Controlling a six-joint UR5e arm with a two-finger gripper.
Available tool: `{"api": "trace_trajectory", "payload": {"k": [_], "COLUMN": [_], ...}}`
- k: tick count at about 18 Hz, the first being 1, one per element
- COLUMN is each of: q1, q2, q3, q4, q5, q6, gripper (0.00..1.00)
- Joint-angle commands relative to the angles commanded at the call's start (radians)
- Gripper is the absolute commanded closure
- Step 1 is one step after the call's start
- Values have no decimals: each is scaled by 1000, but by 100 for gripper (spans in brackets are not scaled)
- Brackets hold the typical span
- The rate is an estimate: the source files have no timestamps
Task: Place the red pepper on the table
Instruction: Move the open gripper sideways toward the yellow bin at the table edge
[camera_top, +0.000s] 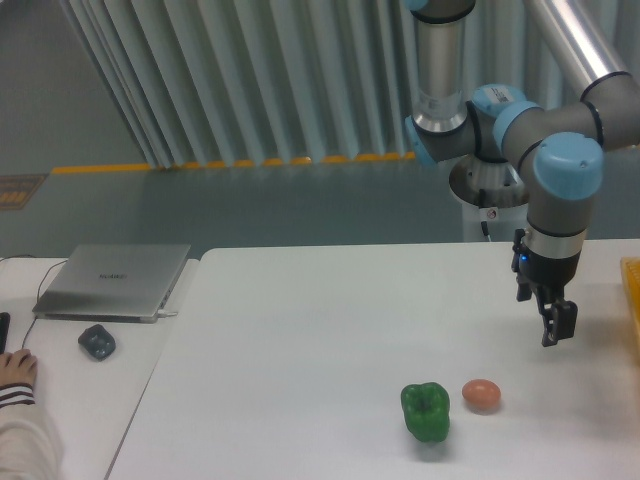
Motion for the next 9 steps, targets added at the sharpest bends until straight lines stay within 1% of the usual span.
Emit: {"api": "trace_trajectory", "payload": {"k": [2, 4, 6, 7, 9], "q1": [23, 61, 97, 132, 137], "q2": [2, -5, -29, -31, -35], "q3": [2, 23, 61, 87, 94], "q4": [-1, 2, 5, 3, 5], "q5": [5, 6, 8, 5, 5], "q6": [-2, 1, -2, -5, -64], "gripper": [0, 0, 0, 0, 0]}}
